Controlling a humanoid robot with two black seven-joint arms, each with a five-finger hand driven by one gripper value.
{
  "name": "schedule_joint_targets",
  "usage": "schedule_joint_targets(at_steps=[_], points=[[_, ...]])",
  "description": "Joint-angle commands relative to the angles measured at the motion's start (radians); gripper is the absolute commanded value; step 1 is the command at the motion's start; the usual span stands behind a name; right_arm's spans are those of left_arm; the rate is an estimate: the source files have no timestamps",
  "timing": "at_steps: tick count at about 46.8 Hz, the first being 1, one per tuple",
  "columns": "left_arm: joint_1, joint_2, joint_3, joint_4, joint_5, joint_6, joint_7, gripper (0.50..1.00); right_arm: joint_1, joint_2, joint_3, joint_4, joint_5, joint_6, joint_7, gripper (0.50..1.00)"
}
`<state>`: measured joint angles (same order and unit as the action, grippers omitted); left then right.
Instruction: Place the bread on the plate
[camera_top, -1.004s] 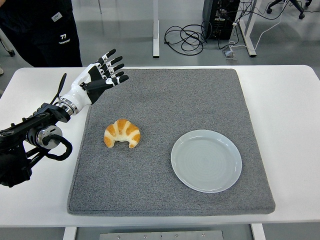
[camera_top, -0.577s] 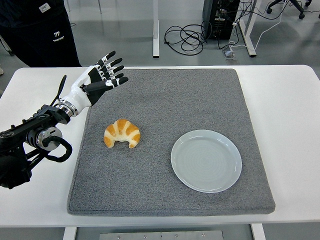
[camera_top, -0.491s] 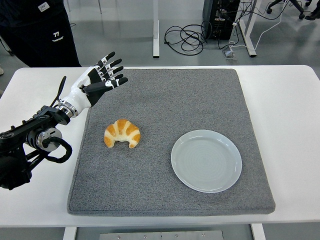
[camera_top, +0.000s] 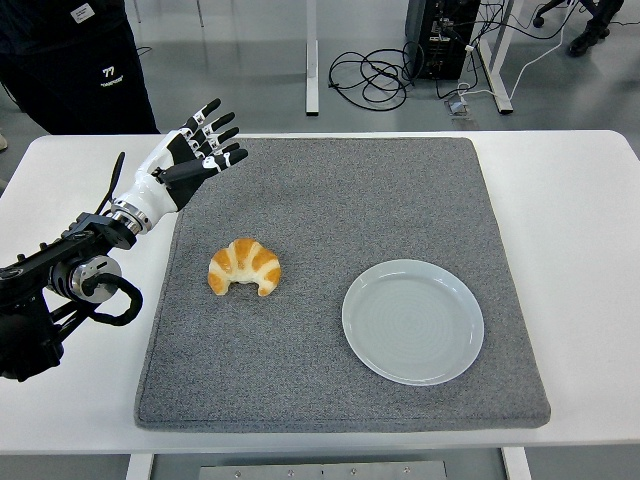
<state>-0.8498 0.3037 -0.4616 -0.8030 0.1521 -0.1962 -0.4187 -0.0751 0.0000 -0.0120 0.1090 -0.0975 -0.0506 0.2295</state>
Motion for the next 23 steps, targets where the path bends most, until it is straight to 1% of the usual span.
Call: schedule_joint_targets(at_steps=[1,23], points=[[0.000,0.000,0.001,-0.001,0.000,0.000,0.000,0.968,0.000,0.000,0.001,0.000,0.001,0.000,0.001,1.000],[-0.002,0.002,0.001,-0.001,-0.002,0.004,0.003,0.966,0.000,0.000,0.001,0.002,0.001,0.000,-0.001,1.000]])
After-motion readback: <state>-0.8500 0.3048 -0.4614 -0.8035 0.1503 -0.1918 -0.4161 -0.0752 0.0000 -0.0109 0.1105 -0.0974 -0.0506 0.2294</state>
